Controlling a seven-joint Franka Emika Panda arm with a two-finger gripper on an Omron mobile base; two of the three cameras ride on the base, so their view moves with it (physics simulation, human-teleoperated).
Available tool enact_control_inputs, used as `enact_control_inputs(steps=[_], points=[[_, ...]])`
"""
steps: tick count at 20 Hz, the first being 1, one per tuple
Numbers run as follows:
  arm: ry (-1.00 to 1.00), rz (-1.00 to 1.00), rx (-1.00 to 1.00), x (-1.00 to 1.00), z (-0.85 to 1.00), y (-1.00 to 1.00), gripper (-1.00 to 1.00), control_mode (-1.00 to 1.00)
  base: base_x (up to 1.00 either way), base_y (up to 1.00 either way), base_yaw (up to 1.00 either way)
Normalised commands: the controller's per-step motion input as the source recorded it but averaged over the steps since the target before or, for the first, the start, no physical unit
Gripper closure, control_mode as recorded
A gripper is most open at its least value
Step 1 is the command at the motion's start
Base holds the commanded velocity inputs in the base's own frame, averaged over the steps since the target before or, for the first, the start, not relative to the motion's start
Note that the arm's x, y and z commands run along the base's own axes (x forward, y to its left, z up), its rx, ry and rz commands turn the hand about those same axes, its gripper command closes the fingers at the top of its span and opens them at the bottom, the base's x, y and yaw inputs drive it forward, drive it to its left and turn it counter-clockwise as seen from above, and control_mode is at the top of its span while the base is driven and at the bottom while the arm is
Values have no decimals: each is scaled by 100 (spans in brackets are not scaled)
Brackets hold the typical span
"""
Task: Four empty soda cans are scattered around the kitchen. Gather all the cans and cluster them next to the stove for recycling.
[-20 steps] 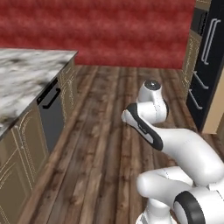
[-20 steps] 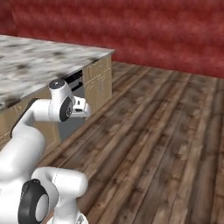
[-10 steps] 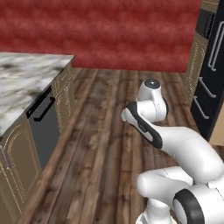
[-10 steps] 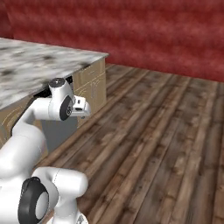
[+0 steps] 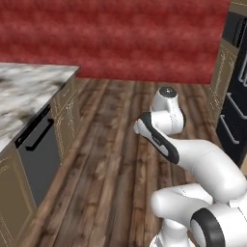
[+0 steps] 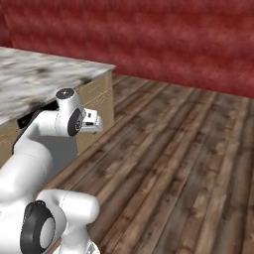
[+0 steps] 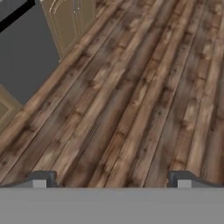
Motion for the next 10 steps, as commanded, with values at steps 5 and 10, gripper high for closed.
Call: enact_control_inputs(steps=[5,10], points=[[0,0,0,0,0,0,-100,100,71,-14,3],[0,0,0,0,0,0,-100,100,71,-15,2]])
